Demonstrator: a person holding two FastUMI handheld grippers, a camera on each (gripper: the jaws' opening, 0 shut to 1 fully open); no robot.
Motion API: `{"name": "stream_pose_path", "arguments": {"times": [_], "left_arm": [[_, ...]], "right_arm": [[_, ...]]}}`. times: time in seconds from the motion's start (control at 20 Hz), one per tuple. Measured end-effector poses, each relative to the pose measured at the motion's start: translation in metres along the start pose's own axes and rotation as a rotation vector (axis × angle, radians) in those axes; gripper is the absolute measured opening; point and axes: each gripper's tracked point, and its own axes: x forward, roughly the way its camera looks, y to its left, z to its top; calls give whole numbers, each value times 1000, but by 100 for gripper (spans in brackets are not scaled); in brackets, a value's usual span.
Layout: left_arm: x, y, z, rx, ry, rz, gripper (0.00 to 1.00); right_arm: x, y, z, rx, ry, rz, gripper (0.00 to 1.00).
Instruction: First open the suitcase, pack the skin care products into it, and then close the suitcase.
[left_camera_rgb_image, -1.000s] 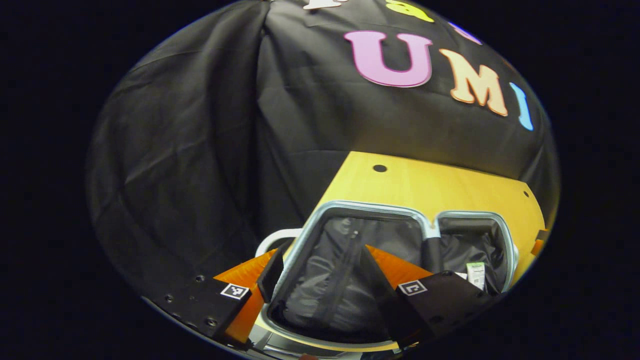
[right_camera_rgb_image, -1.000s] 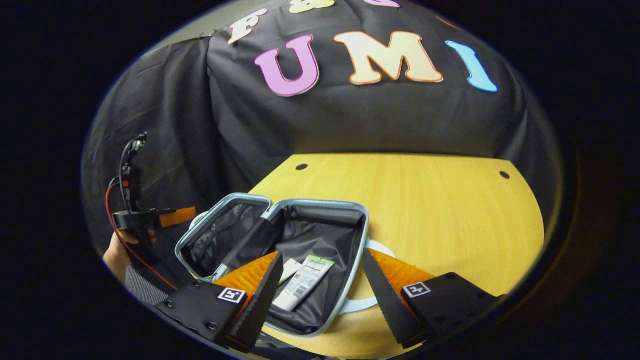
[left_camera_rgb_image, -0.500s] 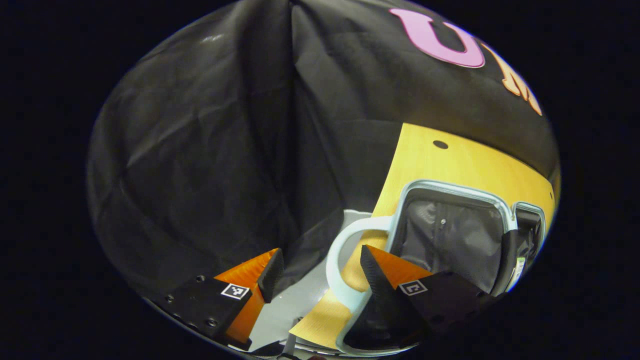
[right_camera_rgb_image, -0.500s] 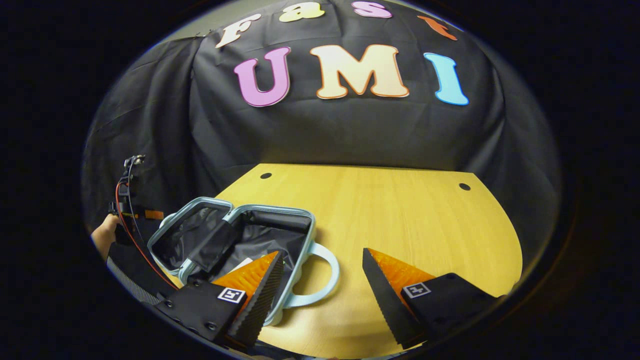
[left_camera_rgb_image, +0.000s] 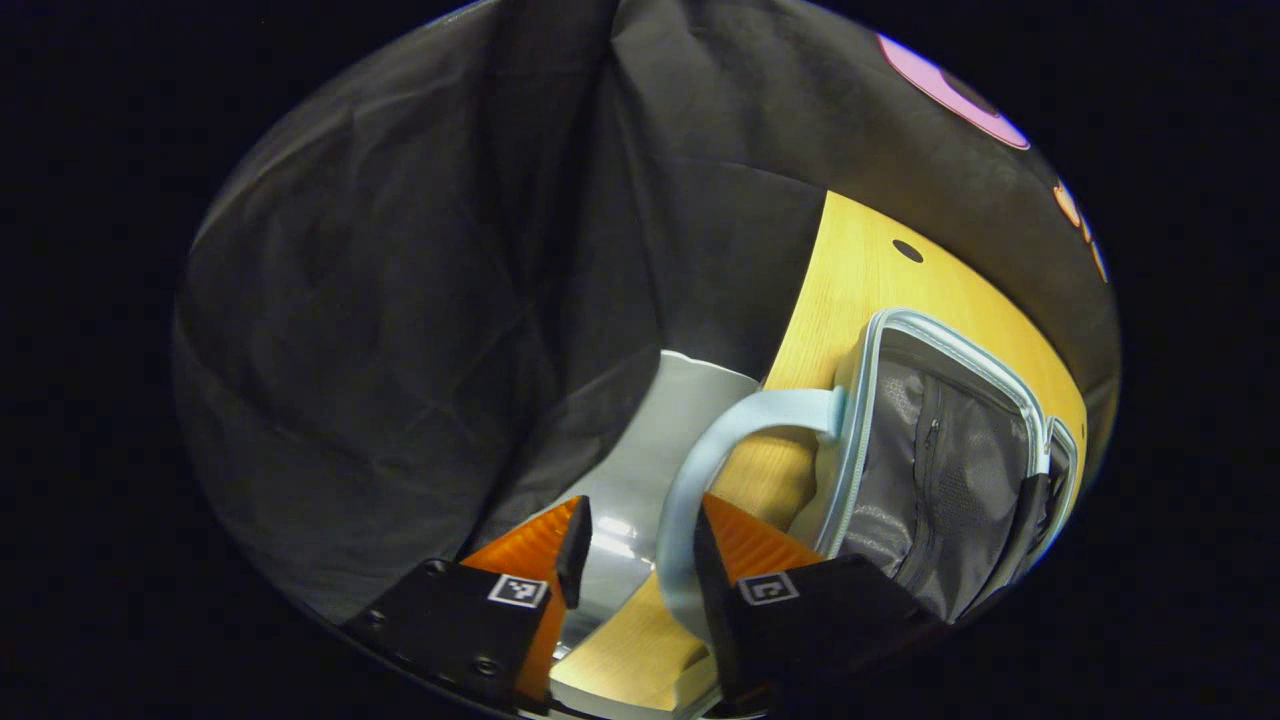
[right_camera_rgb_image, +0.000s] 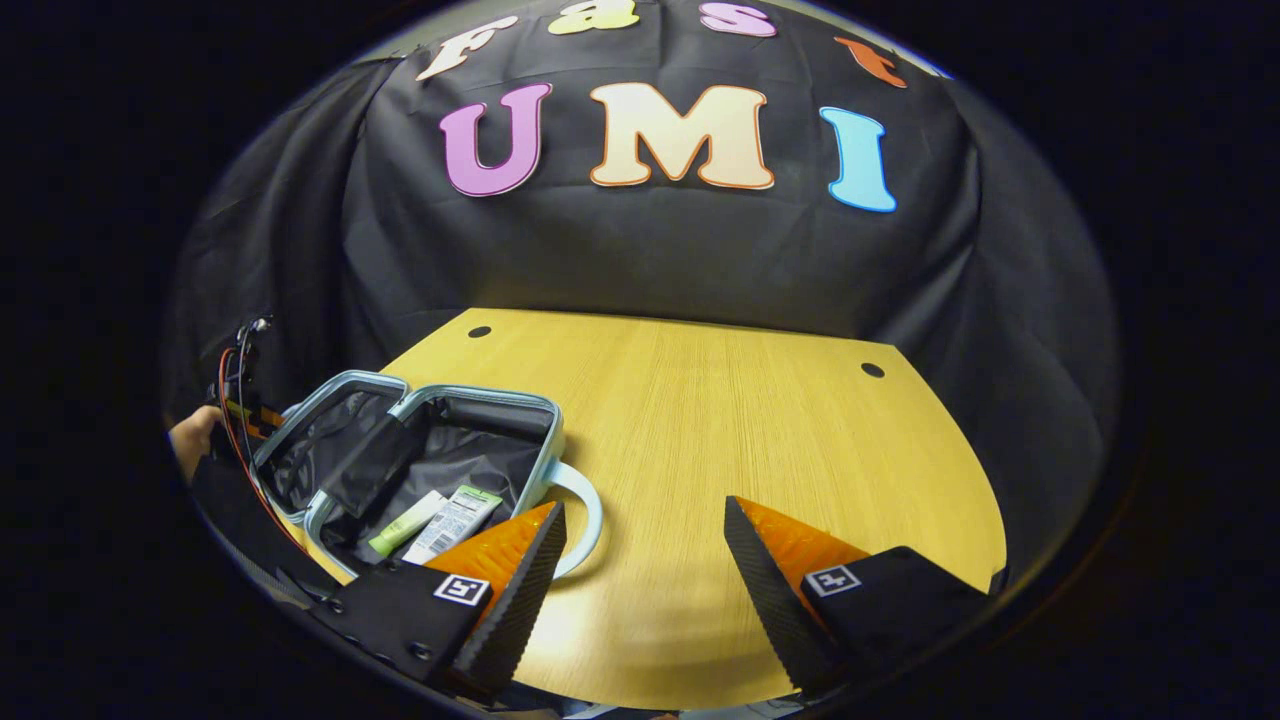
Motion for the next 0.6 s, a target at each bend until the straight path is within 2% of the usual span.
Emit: {"name": "stream_pose_path", "arguments": {"times": [0.05, 0.1, 0.2, 0.4, 0.6], "left_arm": [[4, -8, -3, 2, 7, -19, 45], [5, -12, -4, 13, 17, -17, 29], [4, -11, -1, 35, 21, -3, 12], [-22, -16, 16, 17, -38, -15, 0], [-62, -24, 40, 62, -136, -49, 0]], "right_arm": [[1, -3, -2, 3, 2, -5, 98], [1, -6, -4, 3, 5, -12, 98], [3, -11, -4, 12, 5, -22, 98], [4, -17, 4, 46, -19, -22, 98], [5, -22, 10, 39, -36, -11, 98]]}}
